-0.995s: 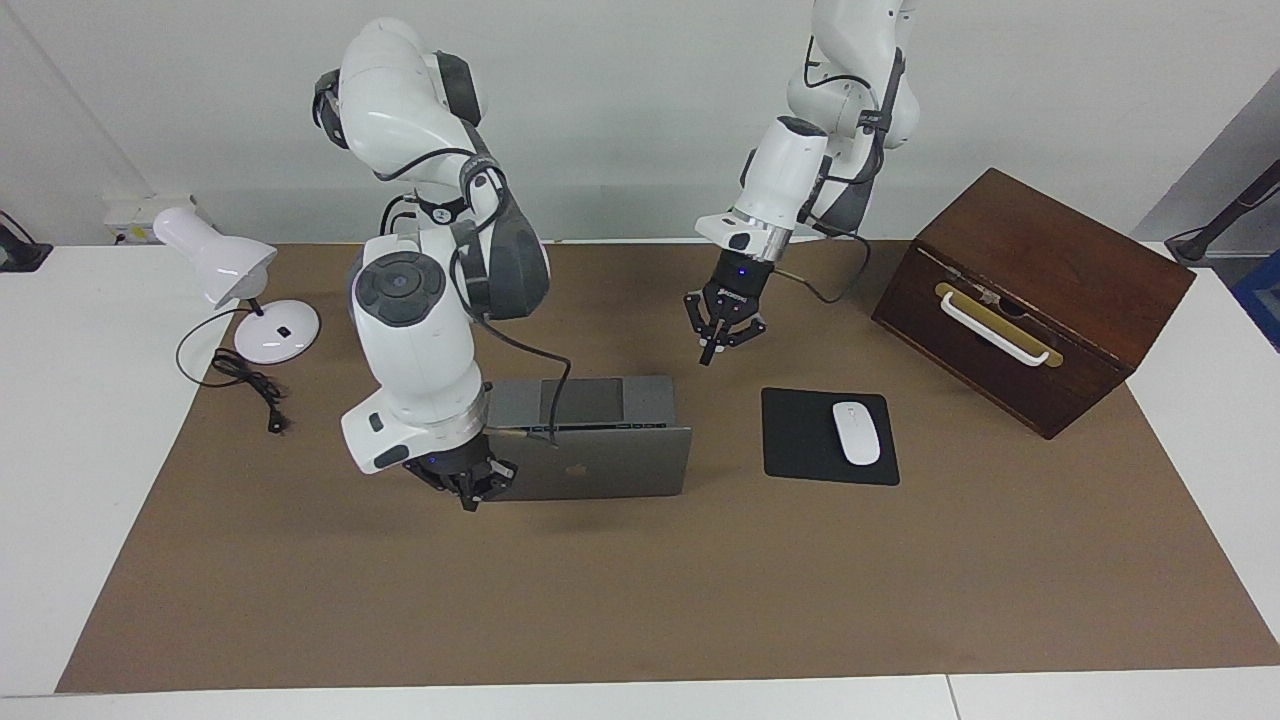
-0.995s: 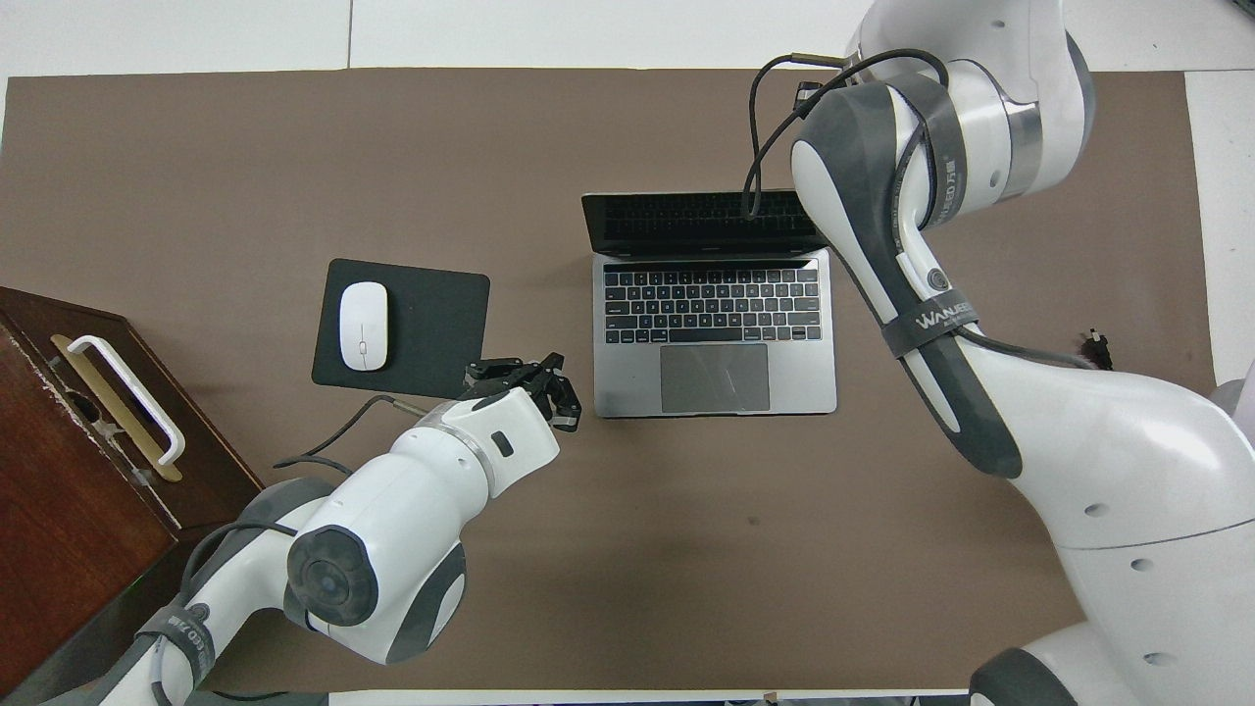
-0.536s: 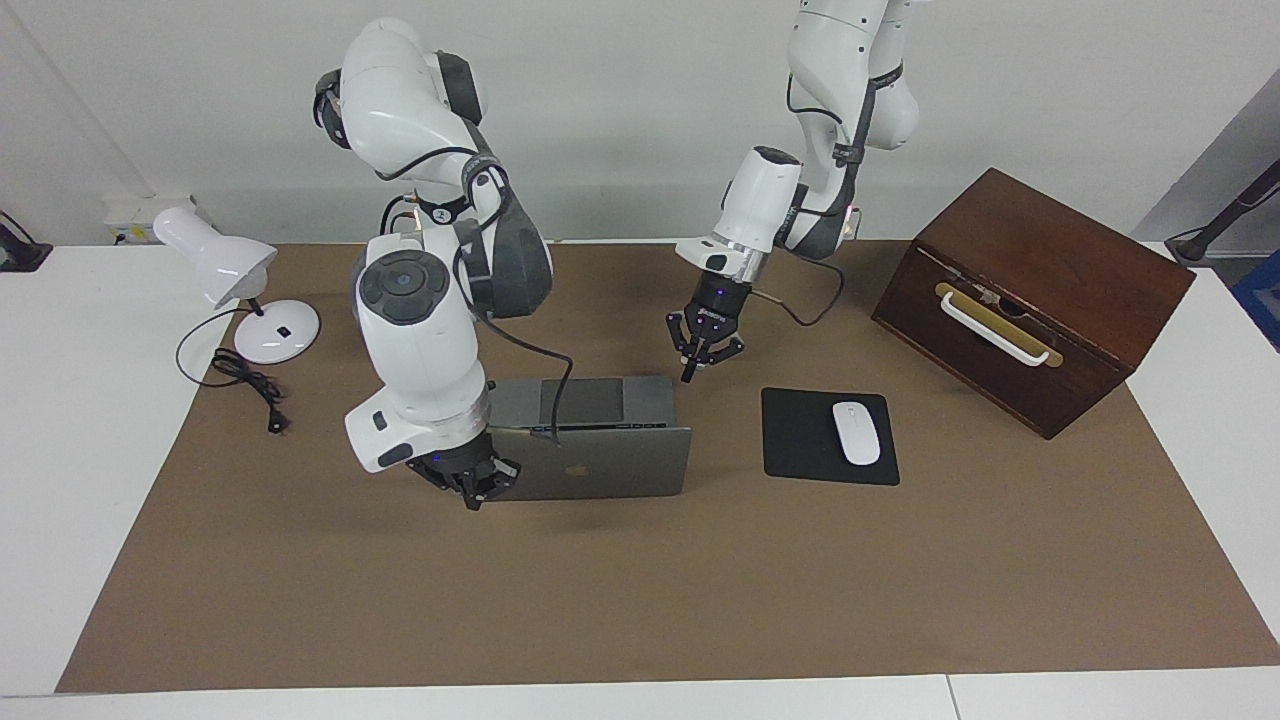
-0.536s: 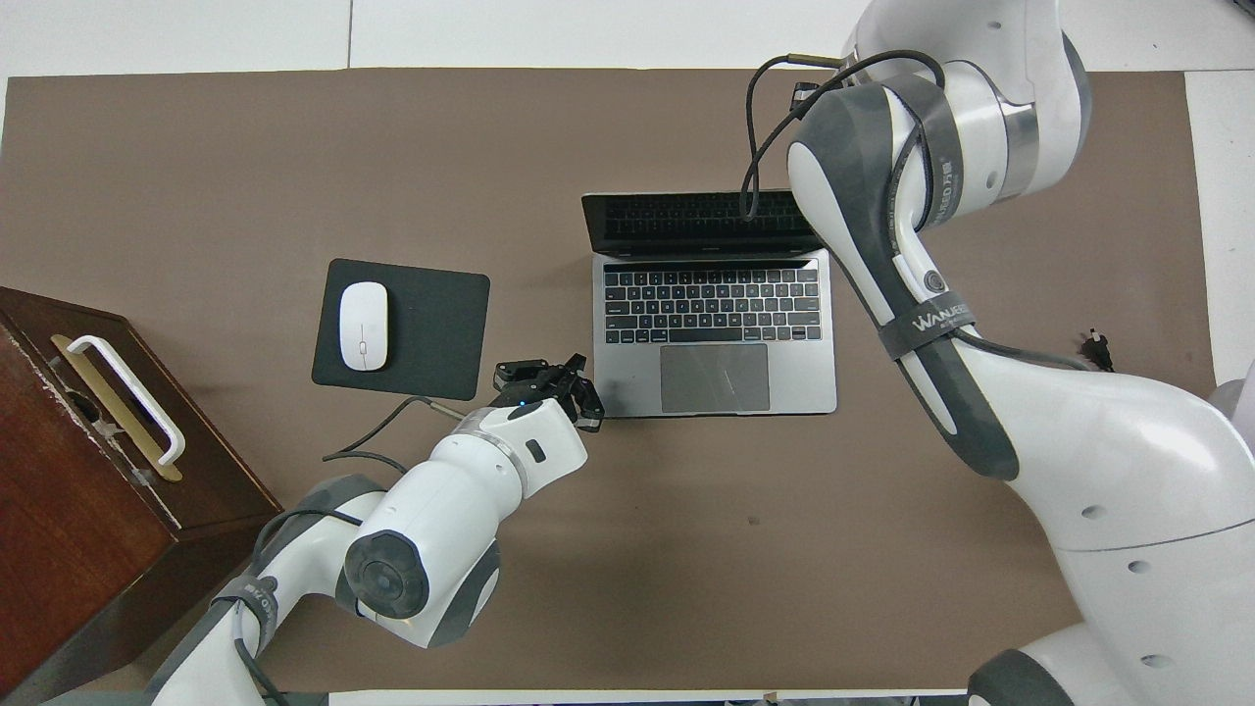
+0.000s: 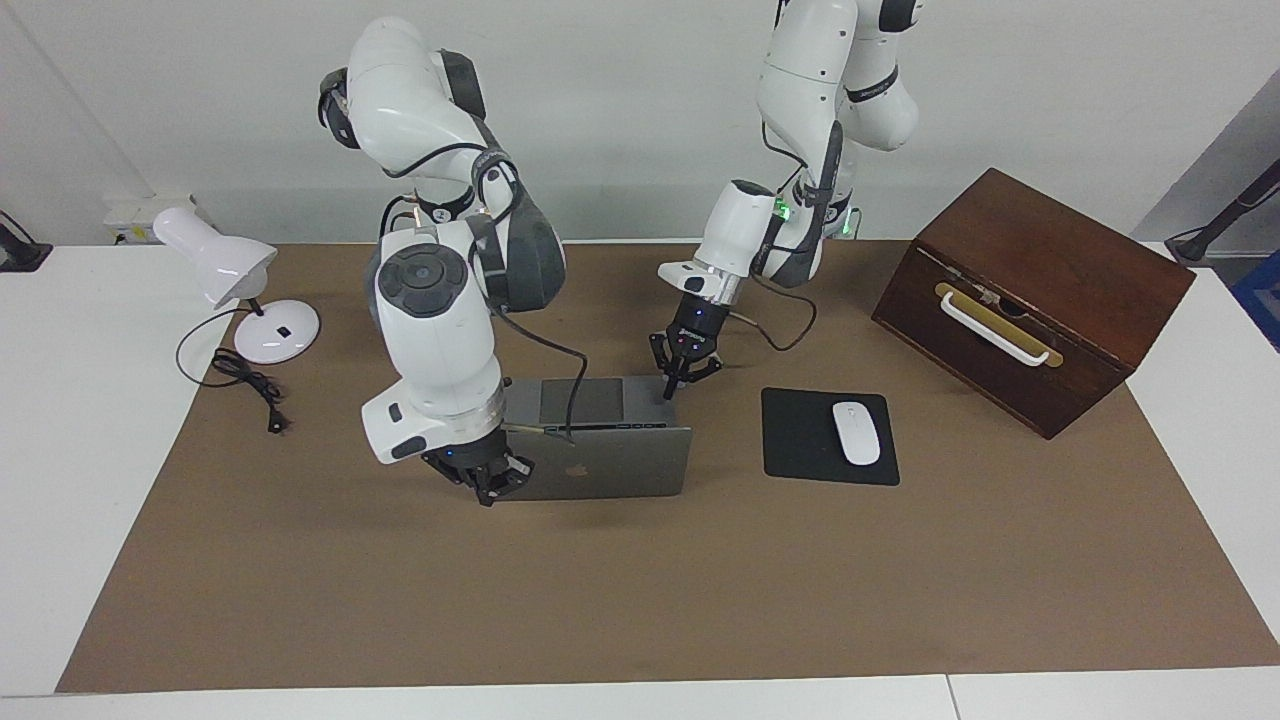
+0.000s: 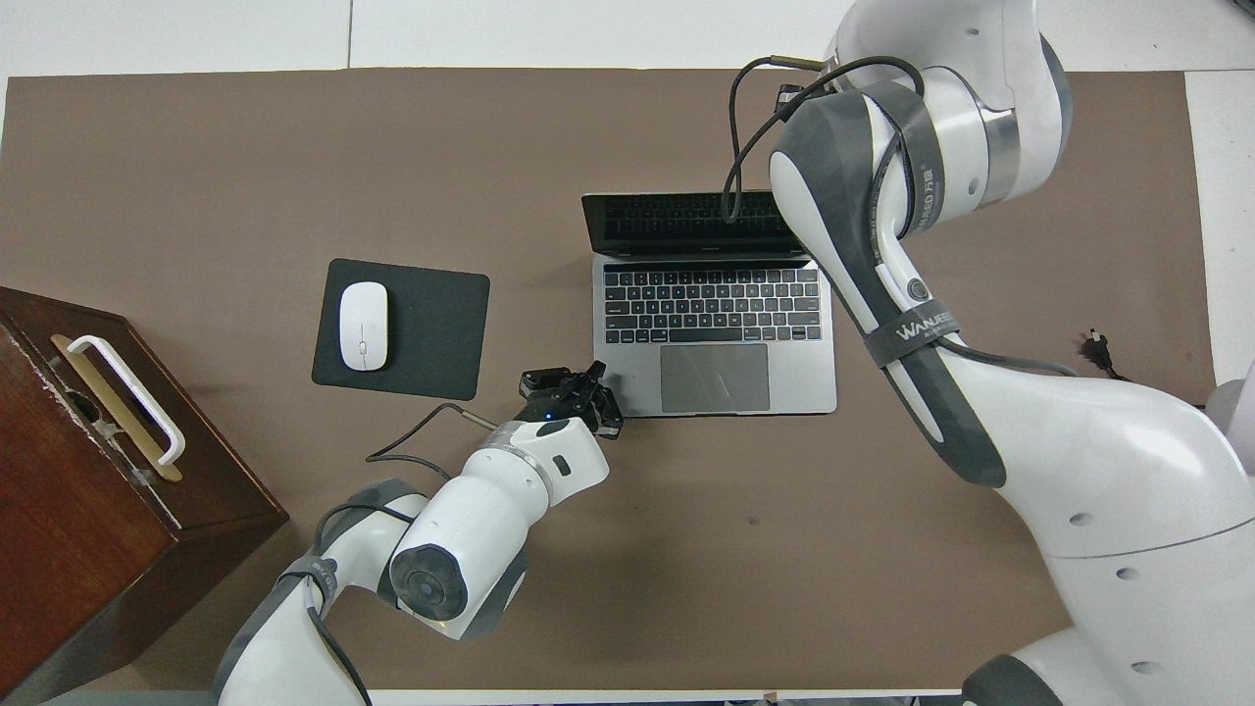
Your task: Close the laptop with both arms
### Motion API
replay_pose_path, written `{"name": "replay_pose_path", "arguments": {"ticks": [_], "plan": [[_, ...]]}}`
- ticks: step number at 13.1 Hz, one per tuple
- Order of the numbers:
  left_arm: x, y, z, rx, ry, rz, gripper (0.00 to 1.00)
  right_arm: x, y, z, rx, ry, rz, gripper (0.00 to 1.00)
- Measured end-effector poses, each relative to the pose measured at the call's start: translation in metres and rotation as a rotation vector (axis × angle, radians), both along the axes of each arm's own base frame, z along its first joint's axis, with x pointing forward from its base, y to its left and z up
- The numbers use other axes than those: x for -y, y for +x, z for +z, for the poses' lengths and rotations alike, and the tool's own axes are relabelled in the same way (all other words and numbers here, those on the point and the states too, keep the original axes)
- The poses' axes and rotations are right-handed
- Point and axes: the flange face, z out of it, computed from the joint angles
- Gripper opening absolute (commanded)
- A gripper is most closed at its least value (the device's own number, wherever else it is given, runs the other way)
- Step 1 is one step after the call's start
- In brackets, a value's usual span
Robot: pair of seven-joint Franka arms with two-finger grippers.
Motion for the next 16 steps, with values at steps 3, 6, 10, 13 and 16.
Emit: {"name": "replay_pose_path", "arguments": {"ticks": [3,6,10,13,16], "plan": [[0.005,-0.002,-0.001,0.0,-0.001,-0.009,0.0,-0.016,-0.005,0.003,0.002,0.017,-0.027,0.0],[0.011,-0.008,-0.004,-0.003,0.003,-0.025,0.0,-0.027,-0.008,0.003,0.002,0.027,-0.063,0.0],[0.013,-0.014,-0.006,-0.006,0.007,-0.035,0.0,-0.051,-0.016,0.003,-0.003,0.036,-0.041,0.0],[0.013,-0.016,-0.007,-0.002,0.006,-0.037,0.0,-0.082,-0.028,0.002,-0.017,0.066,0.009,0.0],[0.011,-0.018,-0.008,0.004,0.009,-0.042,0.0,-0.1,-0.037,-0.001,-0.033,0.071,0.122,0.0]]}}
